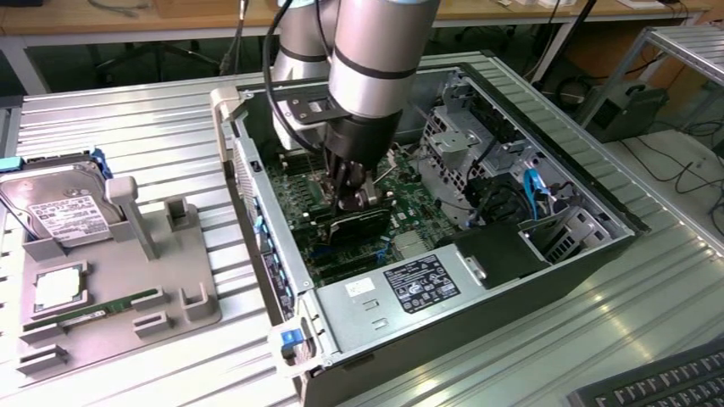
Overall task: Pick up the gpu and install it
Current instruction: 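Press down on the gpu until it lock into place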
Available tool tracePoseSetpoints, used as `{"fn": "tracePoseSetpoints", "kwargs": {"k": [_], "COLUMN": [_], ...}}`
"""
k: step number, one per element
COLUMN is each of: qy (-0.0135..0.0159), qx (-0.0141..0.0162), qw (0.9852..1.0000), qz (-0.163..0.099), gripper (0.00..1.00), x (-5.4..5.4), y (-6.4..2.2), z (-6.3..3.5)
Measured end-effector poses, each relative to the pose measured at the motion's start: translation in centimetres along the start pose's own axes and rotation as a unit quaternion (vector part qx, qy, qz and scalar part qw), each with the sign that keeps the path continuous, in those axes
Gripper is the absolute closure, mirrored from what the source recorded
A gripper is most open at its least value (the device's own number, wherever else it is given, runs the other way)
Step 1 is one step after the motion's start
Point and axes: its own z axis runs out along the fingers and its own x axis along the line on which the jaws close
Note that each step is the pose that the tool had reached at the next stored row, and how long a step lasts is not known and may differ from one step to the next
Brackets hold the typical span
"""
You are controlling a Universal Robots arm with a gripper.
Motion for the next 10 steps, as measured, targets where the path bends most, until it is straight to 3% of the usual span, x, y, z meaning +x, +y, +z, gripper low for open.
{"fn": "tracePoseSetpoints", "kwargs": {"k": [2, 10], "qy": [0.0001, 0.0], "qx": [-0.0001, -0.0001], "qw": [1.0, 1.0], "qz": [0.0, 0.0], "gripper": [0.89, 0.89], "x": [-0.05, -0.05], "y": [0.01, 0.02], "z": [-0.64, -0.67]}}
